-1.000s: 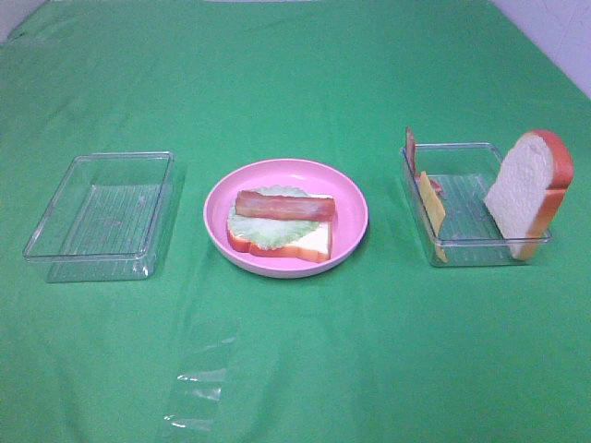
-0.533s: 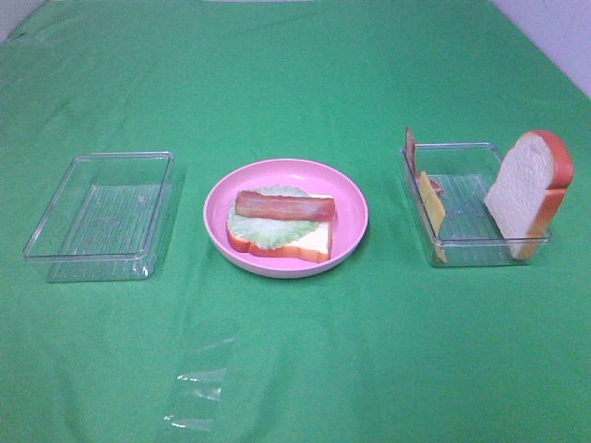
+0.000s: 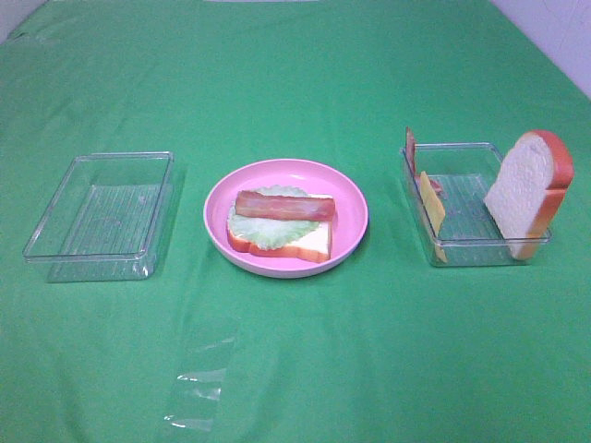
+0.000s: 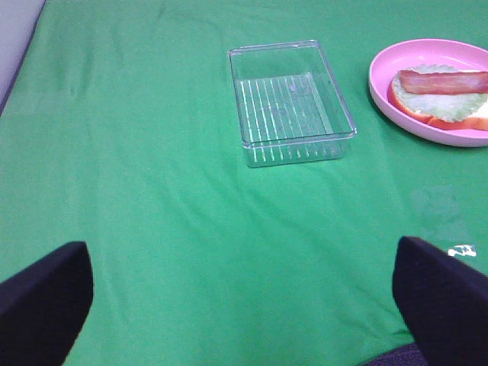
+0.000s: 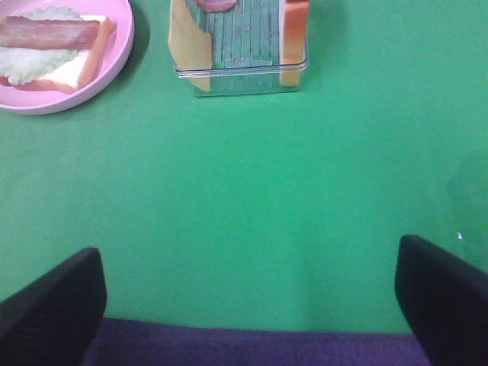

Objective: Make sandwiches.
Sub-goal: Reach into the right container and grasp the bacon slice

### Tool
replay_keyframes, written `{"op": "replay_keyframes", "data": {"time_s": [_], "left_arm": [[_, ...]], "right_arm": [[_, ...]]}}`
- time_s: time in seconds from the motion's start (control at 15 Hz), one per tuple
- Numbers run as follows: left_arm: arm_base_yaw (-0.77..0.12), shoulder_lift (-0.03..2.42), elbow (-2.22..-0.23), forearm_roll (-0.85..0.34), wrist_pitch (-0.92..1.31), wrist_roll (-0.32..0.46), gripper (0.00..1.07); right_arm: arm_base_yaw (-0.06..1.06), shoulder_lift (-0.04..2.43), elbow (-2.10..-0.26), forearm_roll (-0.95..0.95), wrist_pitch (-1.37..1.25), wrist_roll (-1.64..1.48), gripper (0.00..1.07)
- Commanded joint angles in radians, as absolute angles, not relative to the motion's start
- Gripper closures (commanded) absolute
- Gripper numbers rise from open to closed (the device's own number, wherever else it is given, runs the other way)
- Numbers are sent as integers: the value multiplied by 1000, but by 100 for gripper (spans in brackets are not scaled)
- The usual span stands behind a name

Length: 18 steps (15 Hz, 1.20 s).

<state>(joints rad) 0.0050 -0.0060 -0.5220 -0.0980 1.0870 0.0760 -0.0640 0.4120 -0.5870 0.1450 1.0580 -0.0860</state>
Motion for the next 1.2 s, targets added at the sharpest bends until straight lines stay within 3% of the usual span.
{"op": "replay_keyframes", "data": {"time_s": [0.07,0.47,0.8,1.2], "left_arm": [[1,-21,-520,-109,1079,72,6],[1,-21,-520,-107,1078,72,6],[1,-21,-520,-107,1078,72,6],[1,-21,-520,-107,1078,72,6]], "right_arm": [[-68,858,-819,182,1008,-79,9],[-68,1448,-1277,212,1044,-96,9],[-56,1737,-1546,257,1070,-89,9],[124,2045,-1827,233,1089,7,9]]}}
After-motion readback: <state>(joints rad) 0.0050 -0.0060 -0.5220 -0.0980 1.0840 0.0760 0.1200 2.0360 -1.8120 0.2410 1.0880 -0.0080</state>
